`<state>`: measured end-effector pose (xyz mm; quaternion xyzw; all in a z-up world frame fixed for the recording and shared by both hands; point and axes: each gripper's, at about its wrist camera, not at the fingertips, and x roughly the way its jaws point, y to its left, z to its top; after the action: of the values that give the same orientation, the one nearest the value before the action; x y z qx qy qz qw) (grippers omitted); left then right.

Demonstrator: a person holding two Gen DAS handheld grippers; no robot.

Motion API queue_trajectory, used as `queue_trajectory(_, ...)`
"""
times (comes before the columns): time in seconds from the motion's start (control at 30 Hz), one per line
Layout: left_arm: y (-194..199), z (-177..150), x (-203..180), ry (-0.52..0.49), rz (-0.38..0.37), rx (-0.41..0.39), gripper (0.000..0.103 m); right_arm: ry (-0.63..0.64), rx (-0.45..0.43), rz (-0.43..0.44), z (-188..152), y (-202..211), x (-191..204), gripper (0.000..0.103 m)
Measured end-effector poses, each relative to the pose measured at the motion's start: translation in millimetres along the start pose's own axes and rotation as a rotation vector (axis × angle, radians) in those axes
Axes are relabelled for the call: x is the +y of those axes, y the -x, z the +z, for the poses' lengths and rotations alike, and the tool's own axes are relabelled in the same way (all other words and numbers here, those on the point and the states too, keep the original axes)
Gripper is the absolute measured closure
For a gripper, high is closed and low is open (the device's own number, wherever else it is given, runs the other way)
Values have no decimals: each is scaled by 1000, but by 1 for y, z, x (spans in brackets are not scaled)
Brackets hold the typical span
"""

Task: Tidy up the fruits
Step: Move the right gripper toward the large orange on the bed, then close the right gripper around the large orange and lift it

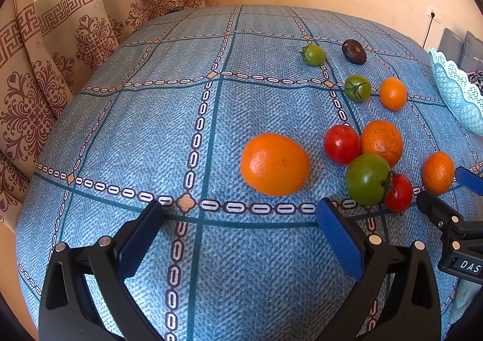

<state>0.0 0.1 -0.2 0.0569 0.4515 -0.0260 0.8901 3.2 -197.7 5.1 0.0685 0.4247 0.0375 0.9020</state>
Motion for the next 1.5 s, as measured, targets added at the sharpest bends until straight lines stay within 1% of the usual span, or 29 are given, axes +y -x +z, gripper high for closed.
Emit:
queue_trajectory(0.4,0,0,0,0,0,-2,5,-4,-7,7,1,2,2,2)
queue_trajectory(0.5,1,0,2,3,-13,-7,5,-16,-17,25,1,6,0,2)
queue_trajectory(0.57,4,0,5,1,-27,-12,5,-32,-36,60,0,12,-4,2)
queue_trajectory(0.6,7,0,7,-2,-42,-25,5,-40,-45,77,0,14,-7,2)
queue_trajectory(0.63,8,2,5,-1,-41,-28,5,-47,-54,87,0,16,-8,2)
queue_trajectory(0.67,13,2,7,2,-43,-48,5,-54,-65,95,0,18,-9,2)
queue_trajectory(0.77,21,5,6,2,-39,-74,5,-74,-106,120,0,27,-11,2)
queue_trajectory(0.87,24,7,6,-2,-31,-85,5,-71,-128,132,1,33,-9,2)
queue_trajectory(1.2,15,14,8,10,-12,-73,5,-59,-120,125,1,35,-7,2)
queue_trajectory(1.23,14,15,7,9,-14,-73,5,-58,-120,123,3,33,-6,3)
queue_trajectory(1.3,12,16,6,6,-27,-71,6,-55,-117,129,4,32,-4,10)
queue_trajectory(1.37,10,18,4,5,-48,-65,11,-47,-101,137,5,28,-2,22)
queue_trajectory(1.4,8,19,4,6,-56,-61,15,-42,-92,140,5,26,-2,25)
queue_trajectory(1.43,6,20,4,9,-68,-56,19,-36,-82,143,5,24,0,30)
queue_trajectory(1.47,4,20,4,13,-79,-49,20,-33,-76,146,5,22,0,36)
queue_trajectory(1.5,1,21,5,20,-88,-41,22,-28,-68,152,5,20,2,39)
